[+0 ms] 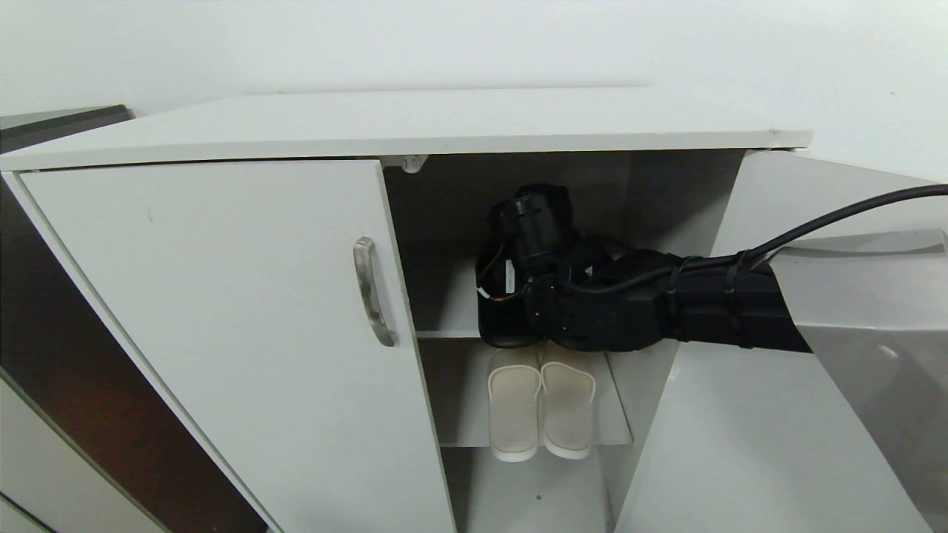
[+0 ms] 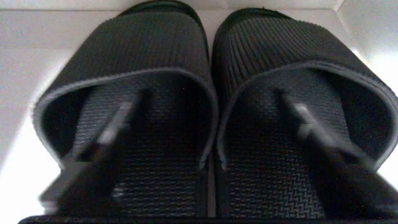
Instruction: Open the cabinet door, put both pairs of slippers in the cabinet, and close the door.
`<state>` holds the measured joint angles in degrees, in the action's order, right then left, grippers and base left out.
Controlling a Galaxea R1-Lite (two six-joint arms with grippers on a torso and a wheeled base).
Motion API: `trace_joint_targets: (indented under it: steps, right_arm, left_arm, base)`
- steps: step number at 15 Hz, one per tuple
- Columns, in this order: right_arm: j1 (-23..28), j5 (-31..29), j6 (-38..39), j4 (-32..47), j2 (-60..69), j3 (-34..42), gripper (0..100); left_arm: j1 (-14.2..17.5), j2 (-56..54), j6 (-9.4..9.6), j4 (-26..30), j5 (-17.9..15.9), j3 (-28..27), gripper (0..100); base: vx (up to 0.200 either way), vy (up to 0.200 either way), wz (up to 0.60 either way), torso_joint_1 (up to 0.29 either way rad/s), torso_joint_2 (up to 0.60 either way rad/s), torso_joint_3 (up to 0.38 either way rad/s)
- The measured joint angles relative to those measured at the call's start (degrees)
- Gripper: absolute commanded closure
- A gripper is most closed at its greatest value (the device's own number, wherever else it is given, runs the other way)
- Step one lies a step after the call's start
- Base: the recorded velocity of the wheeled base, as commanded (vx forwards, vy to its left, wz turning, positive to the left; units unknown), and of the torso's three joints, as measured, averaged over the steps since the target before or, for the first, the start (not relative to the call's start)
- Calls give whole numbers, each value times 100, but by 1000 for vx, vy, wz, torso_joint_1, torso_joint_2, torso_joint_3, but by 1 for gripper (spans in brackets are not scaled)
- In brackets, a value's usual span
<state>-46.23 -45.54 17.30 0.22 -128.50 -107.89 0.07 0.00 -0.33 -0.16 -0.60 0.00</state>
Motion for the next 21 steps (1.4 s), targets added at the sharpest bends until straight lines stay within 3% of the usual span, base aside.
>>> trace_joint_targets:
  steps: [4,9,10,15,18,21]
  right_arm:
    - [-254,-44,40,-27,494,783,0]
    - [-766,-121,130,-306,1646,2493,0]
    - [-875,-117,122,-500,1910,2914,100]
    - [-1353,305,-129,-1403,2957,4629,100]
    - [-1270,638,-258,-1913,3340,5141,100]
    - [-1196,729,-288,-1959,3528,5416,100]
  left_arm:
    - [-2,0,0,2,0,0,100]
    - [0,0,-7,0,-2,0,100]
    - [0,0,-7,0,-2,0,100]
    - [0,0,0,0,-20,0,100]
    - [0,0,4,0,-29,0,100]
    - [-2,0,-5,2,-27,0,100]
  base:
    - [0,0,0,0,0,0]
    - [0,0,0,0,0,0]
    - [0,0,0,0,0,0]
    - [0,0,0,0,0,0]
    - [0,0,0,0,0,0]
    - [-200,0,0,7,1,-2]
